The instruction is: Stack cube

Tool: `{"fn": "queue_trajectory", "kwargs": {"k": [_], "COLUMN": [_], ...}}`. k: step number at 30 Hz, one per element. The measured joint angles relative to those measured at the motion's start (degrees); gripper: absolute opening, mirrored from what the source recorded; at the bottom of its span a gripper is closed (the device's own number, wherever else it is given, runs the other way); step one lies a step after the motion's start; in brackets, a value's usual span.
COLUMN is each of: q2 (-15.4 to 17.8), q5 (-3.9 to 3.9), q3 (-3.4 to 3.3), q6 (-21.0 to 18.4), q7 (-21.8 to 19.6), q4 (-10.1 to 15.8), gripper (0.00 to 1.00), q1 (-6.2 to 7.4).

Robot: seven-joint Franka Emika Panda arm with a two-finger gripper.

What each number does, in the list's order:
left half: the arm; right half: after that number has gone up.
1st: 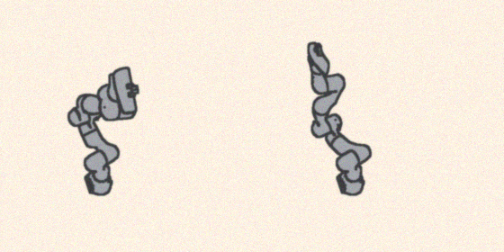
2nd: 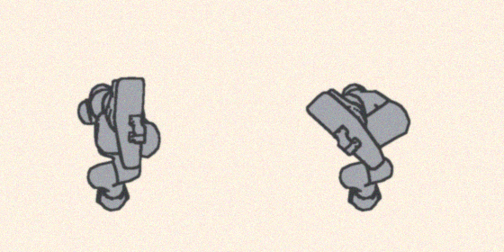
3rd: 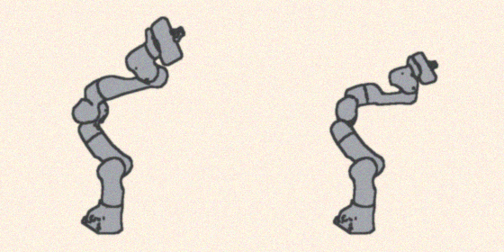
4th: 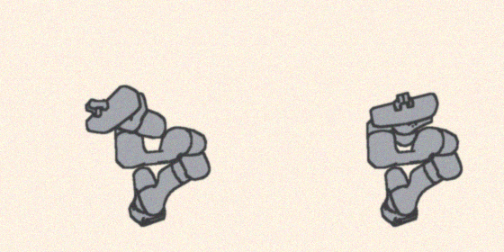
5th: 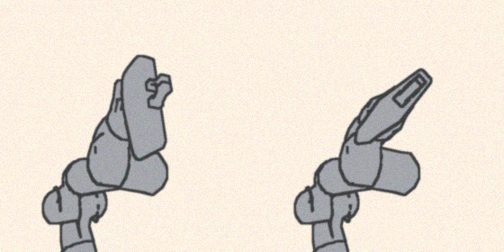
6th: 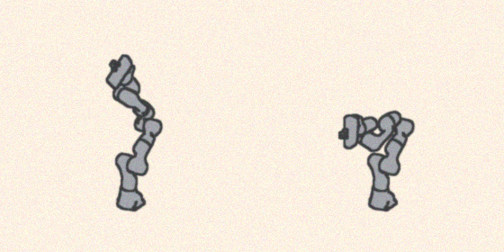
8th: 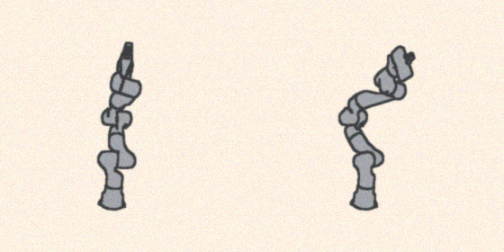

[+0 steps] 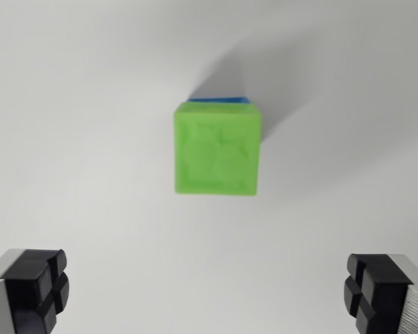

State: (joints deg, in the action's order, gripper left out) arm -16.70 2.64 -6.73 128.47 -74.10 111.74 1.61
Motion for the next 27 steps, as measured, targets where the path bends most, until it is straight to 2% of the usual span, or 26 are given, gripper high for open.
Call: {"fn": "queue_trajectory", "kwargs": {"k": [12, 27], "q2": [3.5, 6.1], "q5": [-0.61, -0.99], "q3": [-0.03, -0.04], "q6": [-6.5, -13.6], "q7": [-0.4, -0.7], "q4": [-3.0, -7.6], "gripper": [1.00, 1.00], "q1": [0.00, 0.00]}}
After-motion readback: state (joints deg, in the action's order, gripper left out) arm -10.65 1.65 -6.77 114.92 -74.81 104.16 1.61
